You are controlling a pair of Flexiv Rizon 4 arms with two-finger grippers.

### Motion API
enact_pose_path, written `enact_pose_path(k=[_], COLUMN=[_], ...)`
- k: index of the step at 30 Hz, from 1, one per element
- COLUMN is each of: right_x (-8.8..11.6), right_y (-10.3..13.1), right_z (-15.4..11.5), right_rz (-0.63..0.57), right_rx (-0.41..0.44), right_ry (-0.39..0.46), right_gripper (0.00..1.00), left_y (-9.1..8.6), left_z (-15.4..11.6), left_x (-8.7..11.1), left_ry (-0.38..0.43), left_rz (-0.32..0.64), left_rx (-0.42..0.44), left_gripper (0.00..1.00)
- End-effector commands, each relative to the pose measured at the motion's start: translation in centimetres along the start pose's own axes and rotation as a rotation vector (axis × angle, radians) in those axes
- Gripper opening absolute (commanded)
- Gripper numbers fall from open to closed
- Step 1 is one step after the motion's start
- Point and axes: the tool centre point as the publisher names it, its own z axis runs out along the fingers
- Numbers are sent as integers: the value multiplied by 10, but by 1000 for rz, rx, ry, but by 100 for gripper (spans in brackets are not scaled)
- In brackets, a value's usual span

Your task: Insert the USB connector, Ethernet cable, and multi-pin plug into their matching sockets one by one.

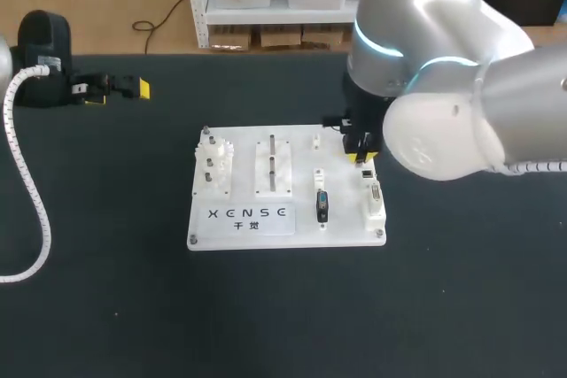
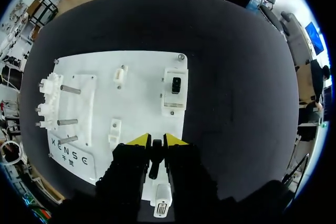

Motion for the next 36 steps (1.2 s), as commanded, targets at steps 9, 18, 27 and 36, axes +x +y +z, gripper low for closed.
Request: enact_pose_path(k=[9, 18, 27, 36], right_x=[4, 10, 7, 9], right_y=[-8, -10, -13, -12], right_z=[-1, 4, 6, 5], right_rz=[-11, -13, -3, -6], right_rx=[11, 29, 36, 31], right_ry=[-4, 6, 7, 15], right_gripper=[0, 0, 0, 0], left_y=[0, 0, 0, 0], left_z=[0, 0, 0, 0], left_x=[0, 0, 0, 0], left_ry=[0, 0, 0, 0], left_rz=[0, 0, 0, 0], left_rx=[0, 0, 0, 0], left_gripper=[100, 100, 100, 100])
